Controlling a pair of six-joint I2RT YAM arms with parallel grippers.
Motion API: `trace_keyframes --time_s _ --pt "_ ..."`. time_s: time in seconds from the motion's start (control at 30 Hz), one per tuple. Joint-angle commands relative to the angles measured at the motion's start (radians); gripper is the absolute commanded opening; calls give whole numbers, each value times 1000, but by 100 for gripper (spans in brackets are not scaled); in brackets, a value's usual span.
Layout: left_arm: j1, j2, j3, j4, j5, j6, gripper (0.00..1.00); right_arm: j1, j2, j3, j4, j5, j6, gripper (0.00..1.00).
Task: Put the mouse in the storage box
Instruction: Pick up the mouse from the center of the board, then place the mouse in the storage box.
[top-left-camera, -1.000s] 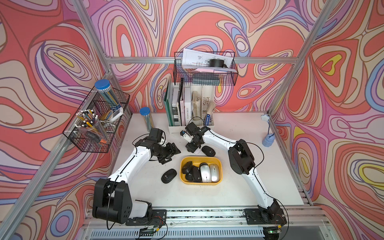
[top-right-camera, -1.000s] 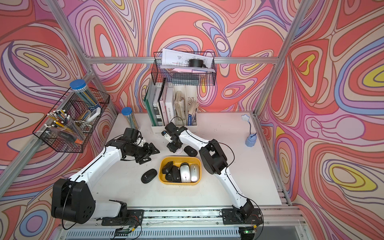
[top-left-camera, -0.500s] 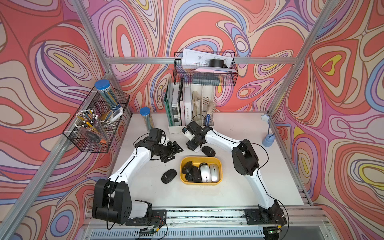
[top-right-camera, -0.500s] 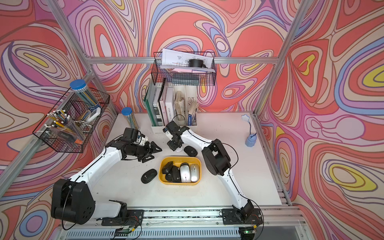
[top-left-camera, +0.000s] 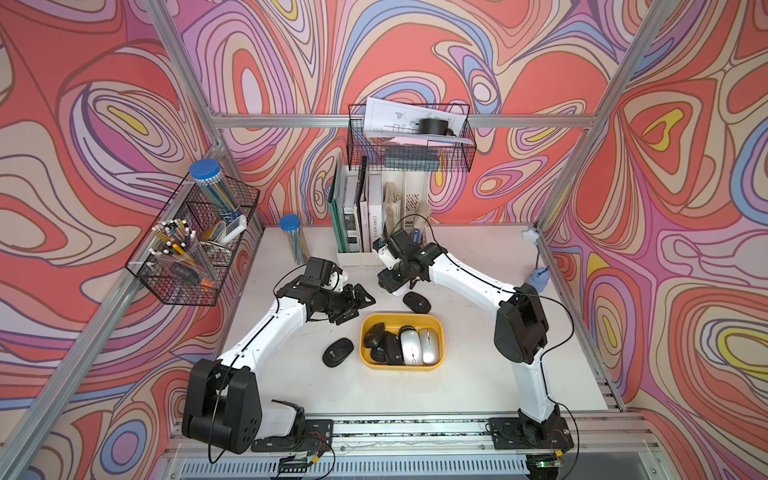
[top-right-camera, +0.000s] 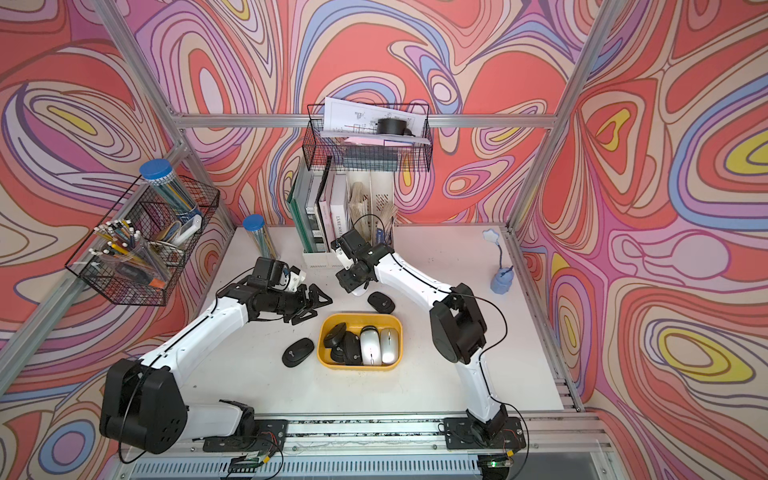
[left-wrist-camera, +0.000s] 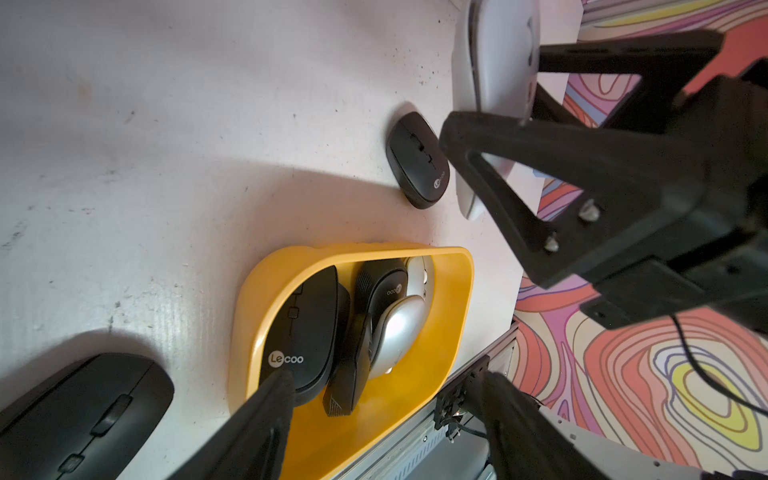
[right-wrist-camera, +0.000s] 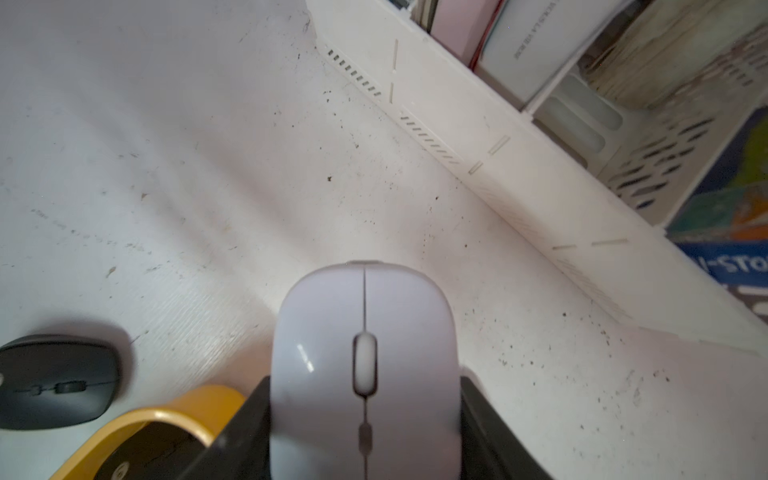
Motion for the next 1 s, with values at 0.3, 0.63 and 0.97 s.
trace_keyframes --time_s 0.3,0.63,0.97 --pt "-133 -63 -62 166 28 81 77 15 -355 -369 -88 -54 320 56" --pt "-196 -54 -76 210 25 80 77 29 -522 -613 -70 -76 607 56" --pt "-234 -38 -63 185 -9 96 77 89 -486 -689 -16 -49 690 56"
